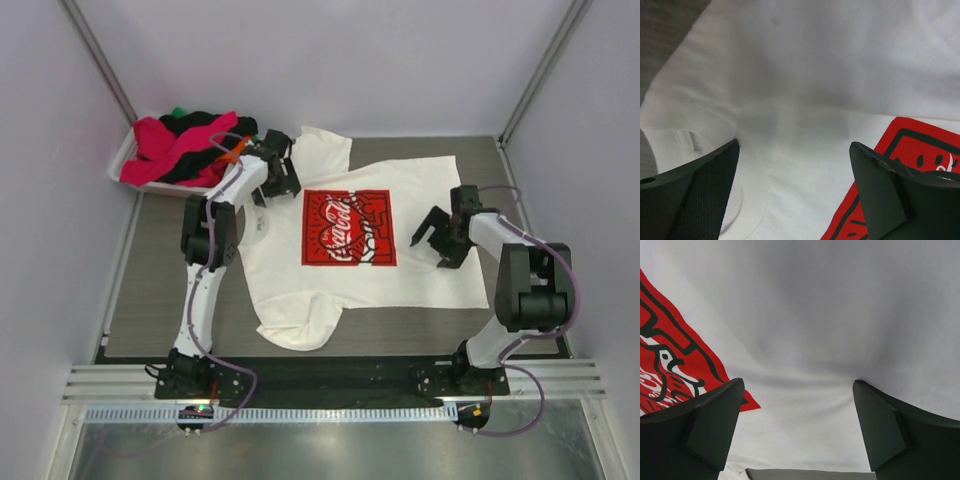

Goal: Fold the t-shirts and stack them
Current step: Flatten the tshirt out

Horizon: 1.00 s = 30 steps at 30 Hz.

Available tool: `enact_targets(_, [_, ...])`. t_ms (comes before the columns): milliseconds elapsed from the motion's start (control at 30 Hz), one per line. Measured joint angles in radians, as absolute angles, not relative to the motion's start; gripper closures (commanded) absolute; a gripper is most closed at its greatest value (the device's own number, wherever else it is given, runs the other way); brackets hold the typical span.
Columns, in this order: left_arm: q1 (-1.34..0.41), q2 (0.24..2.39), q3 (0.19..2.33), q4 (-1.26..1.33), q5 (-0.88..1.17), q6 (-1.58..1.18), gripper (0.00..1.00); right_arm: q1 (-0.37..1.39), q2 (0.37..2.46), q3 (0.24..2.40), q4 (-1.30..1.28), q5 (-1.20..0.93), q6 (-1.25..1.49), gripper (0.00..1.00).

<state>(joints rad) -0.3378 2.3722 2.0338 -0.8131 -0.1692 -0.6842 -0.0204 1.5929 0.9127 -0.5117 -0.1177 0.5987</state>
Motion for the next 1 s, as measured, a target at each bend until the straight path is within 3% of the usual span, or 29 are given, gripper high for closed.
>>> enact_targets(133, [-0.304,2.500,2.286,-0.877,-0.152,-0.649,0.05,-0.019,1.684,1.018,-0.490,-0.131,0.598,0.04])
enact_targets(267, [-0.292,2.446,2.264,-0.916,-0.137,-0.642,0.00,-0.019,1.701,1.111,-0.509,-0.133,0.583,0.03])
enact_targets(433, [-0.302,2.074,1.915,-0.905,-0.131,-0.651,0.00,-0.019,1.616,1.173,-0.542,-0.126,0.571,0.03])
enact_targets(700, [-0.355,1.317,1.258,-0.853,-0.167,-0.786,0.00,-0.020,1.193,1.031,-0.612,-0.060,0.594,0.02])
enact_targets(867, [-0.512,1.087,0.896,-0.913,-0.199,-0.984,0.04,-0.020,0.968,0.857,-0.690,-0.031,0.660,0.02])
enact_targets(1000, [-0.665,0.952,0.726,-0.953,-0.223,-1.166,0.09,-0.020,0.812,0.746,-0.769,-0.023,0.713,0.02])
